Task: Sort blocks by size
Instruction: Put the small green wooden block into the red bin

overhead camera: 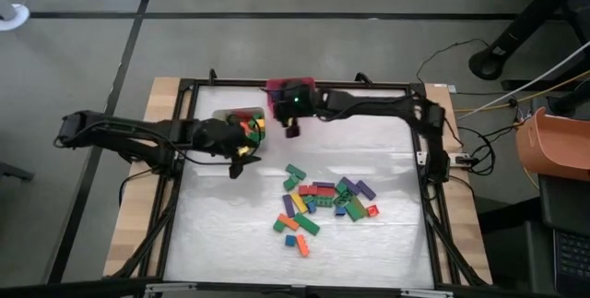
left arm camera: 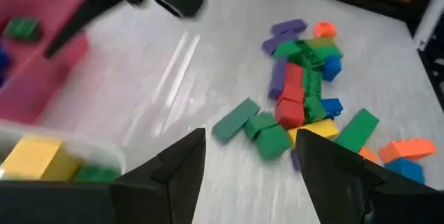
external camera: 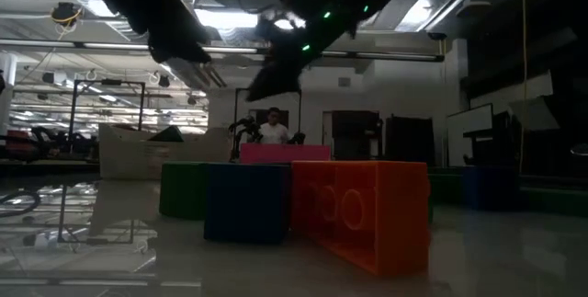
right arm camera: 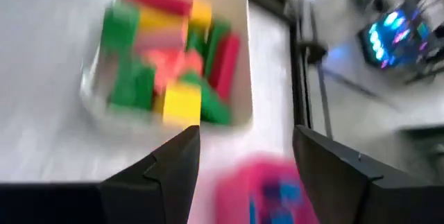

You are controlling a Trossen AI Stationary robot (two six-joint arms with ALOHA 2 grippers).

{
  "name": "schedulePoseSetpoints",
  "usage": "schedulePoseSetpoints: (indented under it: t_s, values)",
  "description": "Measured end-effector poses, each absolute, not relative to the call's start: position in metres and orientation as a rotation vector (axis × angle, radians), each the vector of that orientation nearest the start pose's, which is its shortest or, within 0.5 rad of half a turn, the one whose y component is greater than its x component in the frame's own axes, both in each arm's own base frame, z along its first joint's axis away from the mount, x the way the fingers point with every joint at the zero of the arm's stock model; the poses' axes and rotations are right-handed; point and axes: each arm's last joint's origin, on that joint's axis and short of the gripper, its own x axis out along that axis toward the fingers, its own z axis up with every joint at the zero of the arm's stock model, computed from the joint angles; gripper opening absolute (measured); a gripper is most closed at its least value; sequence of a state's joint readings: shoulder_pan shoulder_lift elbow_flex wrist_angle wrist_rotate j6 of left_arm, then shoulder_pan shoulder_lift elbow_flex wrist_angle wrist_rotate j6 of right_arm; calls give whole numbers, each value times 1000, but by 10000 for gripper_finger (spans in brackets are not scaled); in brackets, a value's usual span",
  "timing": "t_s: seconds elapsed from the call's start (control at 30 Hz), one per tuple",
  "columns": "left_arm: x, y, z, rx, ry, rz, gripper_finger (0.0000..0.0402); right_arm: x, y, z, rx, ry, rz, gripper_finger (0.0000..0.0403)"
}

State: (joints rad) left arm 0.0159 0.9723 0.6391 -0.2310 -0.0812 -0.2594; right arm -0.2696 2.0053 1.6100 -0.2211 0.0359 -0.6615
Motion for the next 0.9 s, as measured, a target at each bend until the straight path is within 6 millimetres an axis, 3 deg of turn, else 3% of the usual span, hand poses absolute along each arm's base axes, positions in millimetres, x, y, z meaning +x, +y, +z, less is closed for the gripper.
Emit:
schedulePoseSetpoints:
  t_s: [0.17, 0.37, 0.53, 0.9]
  values:
    - [217, -2, 225, -143, 464, 100, 210, 410, -115, 276, -593, 837, -30, 227]
    - [238, -10, 201, -12, 445, 36, 210, 387, -109, 300, -593, 883, -27, 227]
    - [258, -15, 180, 64, 440, 6, 210, 378, -107, 299, -581, 958, -5, 227]
    - [281, -25, 134, -99, 501, 39, 210, 362, -105, 290, -574, 1163, 15, 227]
